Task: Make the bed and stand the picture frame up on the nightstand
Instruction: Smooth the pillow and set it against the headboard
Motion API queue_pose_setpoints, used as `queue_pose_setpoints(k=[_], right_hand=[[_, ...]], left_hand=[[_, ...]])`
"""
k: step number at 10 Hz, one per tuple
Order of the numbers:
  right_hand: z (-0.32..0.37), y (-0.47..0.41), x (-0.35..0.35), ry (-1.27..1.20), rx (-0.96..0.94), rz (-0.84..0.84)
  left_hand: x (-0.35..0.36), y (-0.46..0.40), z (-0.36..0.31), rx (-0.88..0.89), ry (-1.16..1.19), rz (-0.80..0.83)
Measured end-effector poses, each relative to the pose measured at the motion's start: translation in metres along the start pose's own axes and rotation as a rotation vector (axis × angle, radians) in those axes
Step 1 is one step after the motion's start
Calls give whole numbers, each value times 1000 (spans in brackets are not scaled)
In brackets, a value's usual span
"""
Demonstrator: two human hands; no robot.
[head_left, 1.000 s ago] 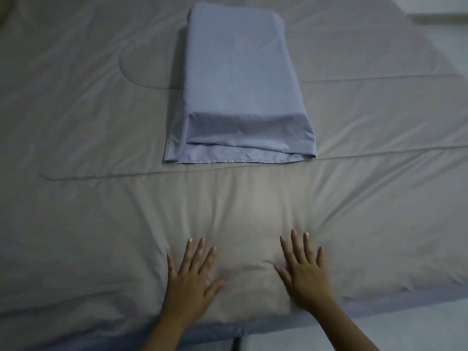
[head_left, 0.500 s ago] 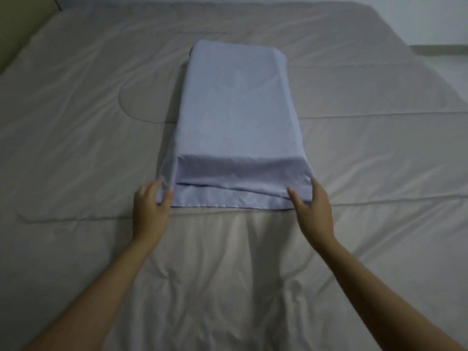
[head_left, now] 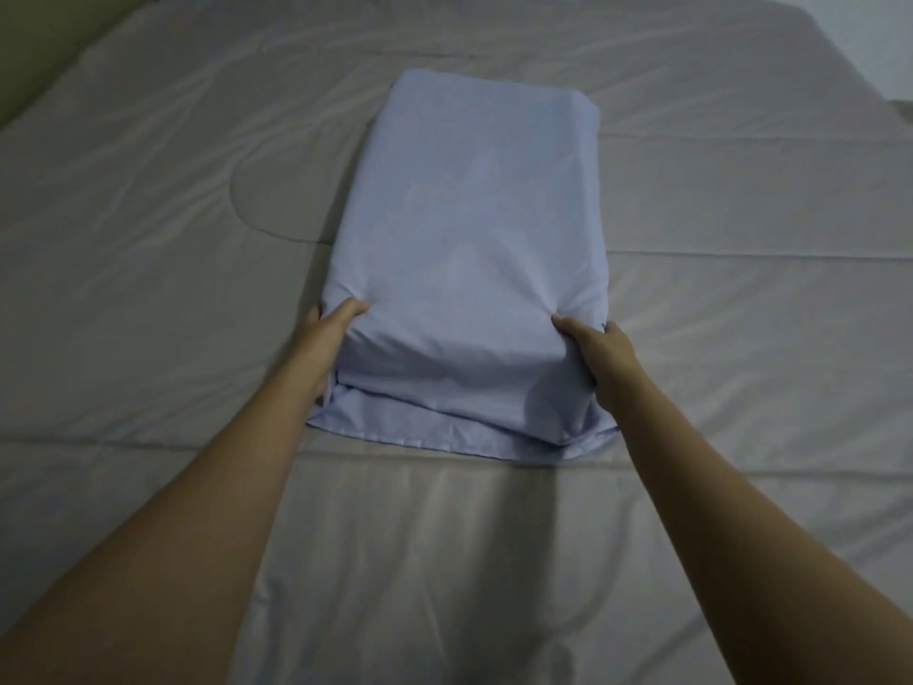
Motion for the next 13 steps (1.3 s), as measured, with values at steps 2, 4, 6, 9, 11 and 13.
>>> queue_pose_setpoints(k=[2,4,6,9,11,13], right_hand=[[-16,76,-33,15,-19,-23],[-79,154,-60,11,170,96],[-74,177,-51,13,126,78],[-125,228,-71,58,247,50],[-115,221,-80,220,140,-6],[-51,222,-79,626,-278,-185]], left_hand=[[-38,63,31,-63,68,-453],[-103,155,81,-286,173,-318],[-82,162,78,-267,108,-113],[-116,239,94,-193,20,-130],[-122,226,78,-3,-281,-85],[-66,237,19,663,-795,4]])
Point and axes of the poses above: each hand's wrist, its own y-axis away from the middle knuckle, its own x-axis out of the palm, z = x × y, the point moved 1 cm from there along -y, towards the middle knuckle, and after that the axes turned 11 degrees about y, right-handed, at the moved point
